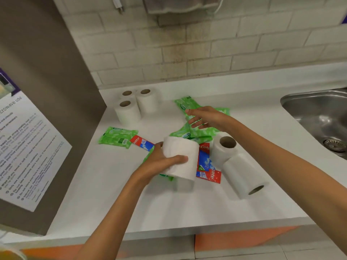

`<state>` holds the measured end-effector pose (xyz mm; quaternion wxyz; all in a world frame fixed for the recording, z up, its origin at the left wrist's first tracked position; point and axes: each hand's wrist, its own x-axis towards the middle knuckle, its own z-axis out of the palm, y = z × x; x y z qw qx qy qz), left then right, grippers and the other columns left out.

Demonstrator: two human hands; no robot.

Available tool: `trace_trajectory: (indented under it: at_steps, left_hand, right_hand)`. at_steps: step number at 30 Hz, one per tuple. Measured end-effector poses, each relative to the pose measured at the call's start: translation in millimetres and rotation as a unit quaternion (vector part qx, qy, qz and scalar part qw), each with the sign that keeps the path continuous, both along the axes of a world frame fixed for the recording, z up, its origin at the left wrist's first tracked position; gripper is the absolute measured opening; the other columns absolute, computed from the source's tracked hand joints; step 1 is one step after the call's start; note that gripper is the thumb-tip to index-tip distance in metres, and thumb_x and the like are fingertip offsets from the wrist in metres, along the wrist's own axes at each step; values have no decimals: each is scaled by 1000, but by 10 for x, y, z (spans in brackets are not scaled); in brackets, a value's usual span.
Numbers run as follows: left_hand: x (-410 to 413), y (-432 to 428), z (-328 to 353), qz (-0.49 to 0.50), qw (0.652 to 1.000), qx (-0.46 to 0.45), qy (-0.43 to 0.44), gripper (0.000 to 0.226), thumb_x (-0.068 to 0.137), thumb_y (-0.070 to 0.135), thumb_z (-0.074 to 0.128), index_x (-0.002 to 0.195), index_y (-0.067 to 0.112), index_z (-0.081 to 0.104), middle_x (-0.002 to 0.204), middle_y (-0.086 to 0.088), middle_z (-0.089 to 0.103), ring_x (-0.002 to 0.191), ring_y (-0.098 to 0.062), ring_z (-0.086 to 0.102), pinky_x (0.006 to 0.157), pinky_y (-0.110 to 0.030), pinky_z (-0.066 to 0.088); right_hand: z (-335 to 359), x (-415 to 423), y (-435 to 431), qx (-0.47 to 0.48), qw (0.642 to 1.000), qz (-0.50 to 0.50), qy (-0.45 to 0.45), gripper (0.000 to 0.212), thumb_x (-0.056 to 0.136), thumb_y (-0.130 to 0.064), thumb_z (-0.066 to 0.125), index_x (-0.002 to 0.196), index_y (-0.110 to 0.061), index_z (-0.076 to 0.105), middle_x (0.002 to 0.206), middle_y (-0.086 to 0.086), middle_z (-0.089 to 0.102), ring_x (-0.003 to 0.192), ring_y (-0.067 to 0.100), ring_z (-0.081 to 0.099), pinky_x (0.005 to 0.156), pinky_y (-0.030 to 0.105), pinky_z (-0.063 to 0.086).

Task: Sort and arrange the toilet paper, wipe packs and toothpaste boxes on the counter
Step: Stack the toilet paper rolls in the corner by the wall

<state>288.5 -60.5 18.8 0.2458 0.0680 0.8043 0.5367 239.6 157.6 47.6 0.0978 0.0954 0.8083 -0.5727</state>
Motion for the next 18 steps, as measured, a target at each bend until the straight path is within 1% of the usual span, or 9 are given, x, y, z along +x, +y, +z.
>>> trace_trajectory:
  at_steps: [1, 2, 3, 4, 6, 9, 12, 16, 18]
  left_hand:
    - [-82, -27, 62, 16, 999, 34, 5, 79, 64, 33, 82, 128, 17, 39, 119, 3, 59, 102, -10, 59, 76, -20, 53]
    - [-166, -46, 112, 38, 997, 65, 10, 84, 62, 33, 82, 132, 15, 38, 123, 1, 59, 107, -14, 60, 83, -26, 53]
    - [-251, -58, 155, 60, 994, 93, 14, 87, 63, 31, 81, 135, 13, 36, 127, -1, 58, 110, -16, 59, 88, -30, 52]
    - [-329, -62, 195, 79, 990, 118, 23, 84, 67, 28, 80, 135, 12, 35, 128, -3, 57, 111, -16, 59, 86, -28, 53]
    - [-485, -56, 250, 97, 983, 150, 40, 75, 72, 22, 75, 135, 10, 35, 128, -4, 57, 109, -16, 59, 76, -22, 52]
    - [-682, -49, 267, 105, 979, 170, 29, 76, 74, 22, 73, 136, 12, 30, 125, -4, 55, 109, -17, 58, 82, -28, 51]
    - [-845, -65, 231, 114, 978, 175, 21, 75, 74, 22, 74, 133, 16, 29, 113, 0, 56, 102, -15, 59, 79, -29, 52]
    - [-1035, -76, 198, 121, 976, 176, 47, 59, 76, 19, 73, 125, 20, 40, 109, -1, 60, 95, -12, 62, 64, -18, 52]
    - [-1106, -68, 187, 115, 976, 178, 57, 50, 78, 18, 71, 120, 21, 44, 108, 2, 60, 95, -10, 62, 64, -16, 51]
  right_hand:
    - [26, -2, 1, -22, 1000, 14, -9, 51, 80, -56, 59, 117, -21, 55, 99, 0, 68, 85, 13, 66, 72, 25, 50]
    - [47, 0, -4, -41, 998, 38, -18, 56, 77, -60, 59, 120, -24, 53, 101, 0, 67, 88, 15, 66, 75, 27, 51]
    - [61, 0, -13, -59, 996, 65, -26, 57, 73, -62, 59, 118, -28, 52, 102, 0, 66, 92, 16, 65, 79, 28, 52]
    - [67, -3, -32, -75, 992, 93, -30, 56, 69, -62, 60, 114, -30, 52, 103, 0, 64, 94, 16, 63, 82, 30, 52]
    - [66, -30, -100, -95, 985, 139, -28, 52, 65, -58, 60, 110, -33, 50, 105, -2, 61, 96, 15, 61, 87, 32, 51]
    - [41, -146, -219, -124, 978, 167, -24, 64, 70, -47, 64, 126, -26, 42, 115, -4, 59, 102, 15, 60, 85, 30, 52]
    - [14, -308, -290, -124, 977, 171, -21, 56, 77, -35, 65, 128, -26, 42, 117, -5, 60, 108, 15, 59, 85, 31, 52]
    - [-83, -522, -304, -84, 985, 152, -22, 58, 79, -31, 69, 131, -22, 46, 120, 1, 62, 111, 20, 58, 84, 34, 52]
    - [-118, -614, -316, -81, 986, 143, -17, 54, 77, -30, 71, 127, -24, 50, 118, 1, 65, 109, 20, 60, 80, 33, 52]
